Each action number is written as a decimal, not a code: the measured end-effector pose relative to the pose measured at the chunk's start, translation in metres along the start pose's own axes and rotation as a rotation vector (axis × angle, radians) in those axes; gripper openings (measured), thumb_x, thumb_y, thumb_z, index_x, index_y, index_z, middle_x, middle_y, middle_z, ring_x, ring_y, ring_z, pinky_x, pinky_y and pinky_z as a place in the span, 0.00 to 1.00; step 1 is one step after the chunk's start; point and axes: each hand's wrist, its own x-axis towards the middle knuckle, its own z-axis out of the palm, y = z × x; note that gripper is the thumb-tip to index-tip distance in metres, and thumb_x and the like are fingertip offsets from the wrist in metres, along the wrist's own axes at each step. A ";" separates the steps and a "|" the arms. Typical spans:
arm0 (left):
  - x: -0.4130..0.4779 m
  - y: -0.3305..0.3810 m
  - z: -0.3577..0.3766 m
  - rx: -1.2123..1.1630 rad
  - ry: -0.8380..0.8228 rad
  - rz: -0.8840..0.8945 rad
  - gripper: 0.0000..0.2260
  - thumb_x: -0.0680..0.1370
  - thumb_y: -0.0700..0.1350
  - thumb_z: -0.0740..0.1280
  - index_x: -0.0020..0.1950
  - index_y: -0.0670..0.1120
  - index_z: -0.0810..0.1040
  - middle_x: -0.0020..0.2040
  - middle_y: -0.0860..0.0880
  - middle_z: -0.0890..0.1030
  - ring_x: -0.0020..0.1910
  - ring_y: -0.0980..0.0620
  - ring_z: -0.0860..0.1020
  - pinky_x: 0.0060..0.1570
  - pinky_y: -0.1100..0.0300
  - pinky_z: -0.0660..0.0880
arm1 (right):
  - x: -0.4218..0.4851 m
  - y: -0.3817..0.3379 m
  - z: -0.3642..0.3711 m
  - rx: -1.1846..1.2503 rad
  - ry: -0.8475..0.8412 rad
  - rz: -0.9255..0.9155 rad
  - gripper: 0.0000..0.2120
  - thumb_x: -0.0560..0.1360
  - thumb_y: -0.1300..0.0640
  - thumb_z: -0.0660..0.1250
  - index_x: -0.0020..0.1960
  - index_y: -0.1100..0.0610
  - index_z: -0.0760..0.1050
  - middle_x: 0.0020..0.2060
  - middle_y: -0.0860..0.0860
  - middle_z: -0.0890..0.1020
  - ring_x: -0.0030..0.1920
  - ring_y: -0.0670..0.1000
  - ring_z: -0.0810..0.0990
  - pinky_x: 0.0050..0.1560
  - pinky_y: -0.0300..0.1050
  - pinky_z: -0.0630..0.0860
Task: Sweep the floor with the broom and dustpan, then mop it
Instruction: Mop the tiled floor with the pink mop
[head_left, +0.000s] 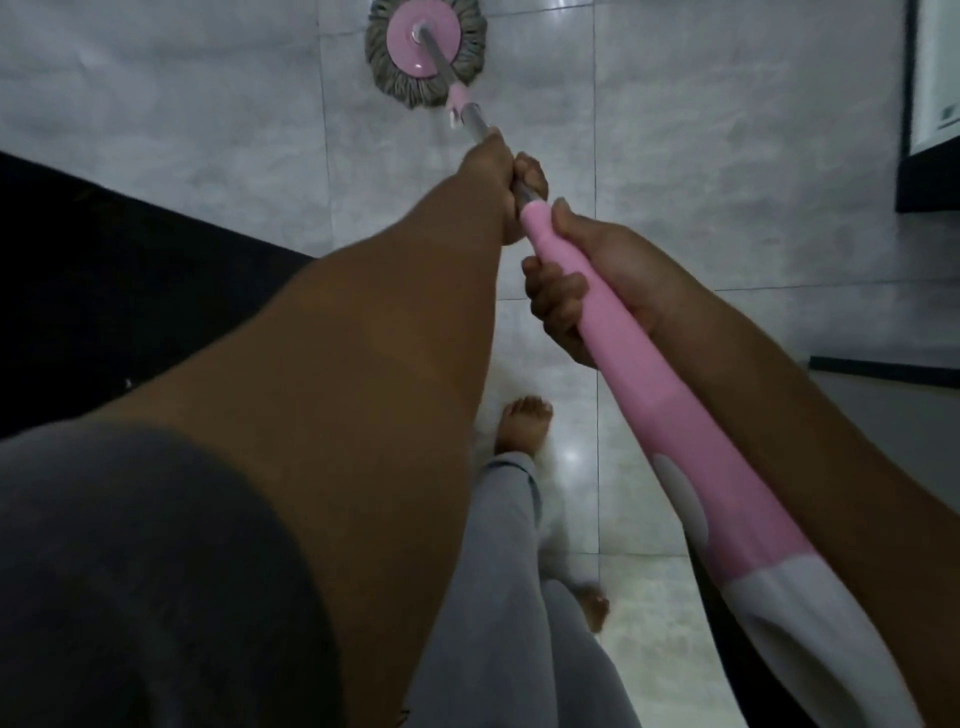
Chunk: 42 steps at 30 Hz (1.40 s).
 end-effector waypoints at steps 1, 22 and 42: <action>0.002 -0.002 0.000 -0.002 -0.003 -0.006 0.25 0.80 0.61 0.62 0.31 0.46 0.64 0.20 0.52 0.65 0.14 0.57 0.63 0.16 0.71 0.59 | 0.000 0.002 -0.002 0.008 -0.008 -0.009 0.23 0.78 0.39 0.61 0.41 0.60 0.71 0.25 0.47 0.71 0.19 0.42 0.68 0.18 0.33 0.66; -0.172 -0.406 -0.103 0.243 -0.053 -0.212 0.23 0.82 0.62 0.57 0.36 0.46 0.64 0.28 0.52 0.63 0.14 0.57 0.61 0.16 0.71 0.58 | -0.229 0.349 -0.190 0.279 0.079 -0.014 0.21 0.73 0.40 0.65 0.43 0.60 0.73 0.27 0.51 0.71 0.19 0.46 0.68 0.18 0.35 0.68; -0.062 -0.239 0.007 0.295 -0.049 -0.062 0.18 0.84 0.59 0.55 0.43 0.46 0.65 0.24 0.50 0.62 0.15 0.55 0.60 0.18 0.72 0.60 | -0.123 0.159 -0.151 0.294 0.062 -0.070 0.21 0.73 0.39 0.64 0.43 0.59 0.72 0.25 0.48 0.71 0.18 0.43 0.66 0.17 0.34 0.66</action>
